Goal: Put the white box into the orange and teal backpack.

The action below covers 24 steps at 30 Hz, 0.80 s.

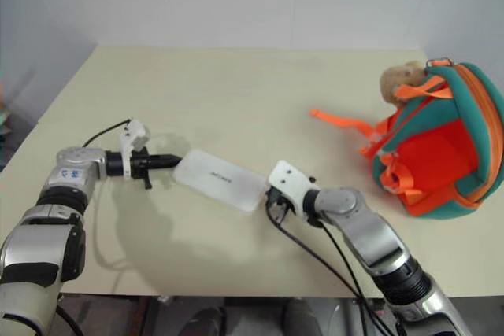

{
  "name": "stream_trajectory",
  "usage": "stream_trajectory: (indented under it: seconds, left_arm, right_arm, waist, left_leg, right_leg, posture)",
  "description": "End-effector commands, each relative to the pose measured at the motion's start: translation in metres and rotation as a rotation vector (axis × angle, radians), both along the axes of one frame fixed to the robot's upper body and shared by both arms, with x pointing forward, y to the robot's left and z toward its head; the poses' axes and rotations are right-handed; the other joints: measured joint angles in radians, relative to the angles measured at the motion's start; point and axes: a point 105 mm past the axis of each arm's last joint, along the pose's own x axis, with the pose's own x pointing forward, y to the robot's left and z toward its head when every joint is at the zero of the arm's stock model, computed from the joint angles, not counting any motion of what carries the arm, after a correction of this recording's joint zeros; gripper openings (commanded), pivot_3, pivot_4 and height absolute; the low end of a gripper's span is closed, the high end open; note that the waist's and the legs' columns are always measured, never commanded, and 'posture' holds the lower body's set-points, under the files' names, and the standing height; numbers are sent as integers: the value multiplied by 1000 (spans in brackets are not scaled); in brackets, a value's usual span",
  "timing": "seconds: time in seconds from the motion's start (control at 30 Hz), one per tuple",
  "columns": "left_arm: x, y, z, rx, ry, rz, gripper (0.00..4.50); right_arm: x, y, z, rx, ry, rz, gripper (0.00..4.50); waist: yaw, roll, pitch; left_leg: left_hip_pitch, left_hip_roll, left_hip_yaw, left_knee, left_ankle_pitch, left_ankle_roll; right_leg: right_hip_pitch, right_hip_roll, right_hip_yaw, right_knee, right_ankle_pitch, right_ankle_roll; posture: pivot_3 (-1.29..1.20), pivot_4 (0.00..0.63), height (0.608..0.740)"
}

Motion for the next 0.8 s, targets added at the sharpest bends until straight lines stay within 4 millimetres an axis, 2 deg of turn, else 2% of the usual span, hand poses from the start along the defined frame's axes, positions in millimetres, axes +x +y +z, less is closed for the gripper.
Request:
stream_trajectory:
  seconds: [0.03,0.27,0.5,0.8]
  left_arm:
    - [-2,4,4,25,5,-7,0]
    - [-3,-2,5,22,2,-42,0]
    - [-15,-9,4,37,43,-125,0]
    - [-52,-11,-6,96,129,-228,0]
  right_arm:
    - [-1,6,9,8,-38,18,120]
    - [-3,10,11,16,-41,50,120]
    - [0,7,11,-10,-53,59,120]
    - [2,1,15,-43,-73,74,120]
  waist:
    - [0,0,0]
    - [-1,0,0]
    - [-1,0,0]
    - [-1,0,0]
  left_leg:
    - [0,0,0,0,0,0]
    - [0,0,0,0,0,0]
    - [0,0,0,0,0,0]
    - [0,0,0,0,0,0]
  right_leg:
    - [0,0,0,0,0,0]
    - [0,0,0,0,0,0]
    - [0,0,0,0,0,0]
    - [0,0,1,0,0,0]
  posture:
    - [0,150,740]
    - [0,150,740]
    - [0,150,740]
    - [0,150,740]
